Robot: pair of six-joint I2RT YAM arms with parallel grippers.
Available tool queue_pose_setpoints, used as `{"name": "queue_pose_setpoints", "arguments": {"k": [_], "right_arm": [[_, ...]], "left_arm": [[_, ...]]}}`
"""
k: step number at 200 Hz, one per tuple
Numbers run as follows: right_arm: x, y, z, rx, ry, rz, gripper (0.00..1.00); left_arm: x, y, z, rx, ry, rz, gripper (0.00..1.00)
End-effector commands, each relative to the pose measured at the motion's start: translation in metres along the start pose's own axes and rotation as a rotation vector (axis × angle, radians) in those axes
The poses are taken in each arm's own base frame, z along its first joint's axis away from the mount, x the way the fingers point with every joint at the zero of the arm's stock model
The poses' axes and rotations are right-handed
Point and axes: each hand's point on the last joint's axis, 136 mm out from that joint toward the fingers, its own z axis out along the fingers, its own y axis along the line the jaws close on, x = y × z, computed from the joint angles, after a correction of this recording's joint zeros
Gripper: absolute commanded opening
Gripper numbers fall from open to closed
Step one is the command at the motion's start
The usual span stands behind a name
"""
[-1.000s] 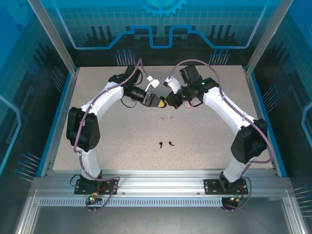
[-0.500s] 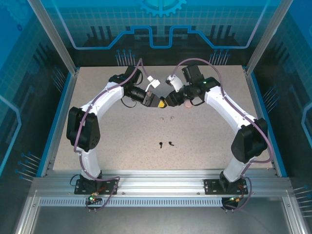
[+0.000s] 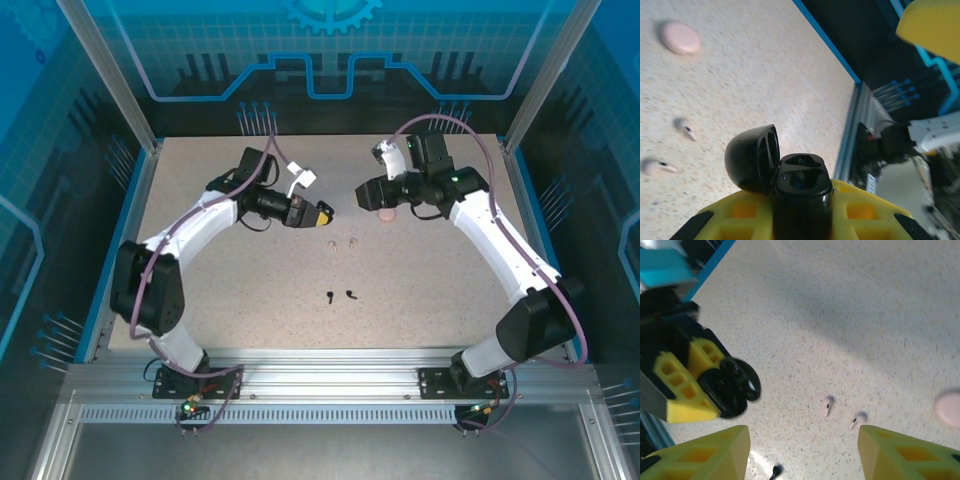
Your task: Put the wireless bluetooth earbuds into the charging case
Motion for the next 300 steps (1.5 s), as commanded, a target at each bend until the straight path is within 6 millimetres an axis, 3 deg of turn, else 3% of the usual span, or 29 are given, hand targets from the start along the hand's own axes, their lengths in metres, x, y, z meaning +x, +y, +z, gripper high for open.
{"name": "queue_pose_setpoints", "arguments": {"k": [1,32,49,85,136,190,300], "right_arm": [[0.039,-0.007,0.015,0.067,0.092,0.198,0.60],[0.097,0.019,0.053,0.108,0.252,0.245,0.60],[0.127,0.031,0.073,0.167,0.334,0.258,0.59],[0.170,0.043,0.100,0.310,0.437,0.299,0.56],[0.212,0.057,0.132,0.405,0.547,0.328,0.47],[0.233,0.061,0.146,0.492,0.587,0.320,0.41],[0.241,0.045,0.156,0.586,0.616,0.326,0.38]], "left_arm": [[-0.038,0.008,-0.020,-0.159,-0.208,0.104,0.00],[-0.064,0.017,-0.057,-0.368,-0.475,0.171,0.00],[-0.076,0.011,-0.084,-0.456,-0.630,0.213,0.00],[-0.089,-0.001,-0.124,-0.562,-0.802,0.239,0.00],[-0.093,-0.009,-0.138,-0.592,-0.854,0.252,0.00],[-0.086,-0.010,-0.138,-0.584,-0.862,0.256,0.00],[-0.080,-0.007,-0.137,-0.573,-0.875,0.241,0.00]]}}
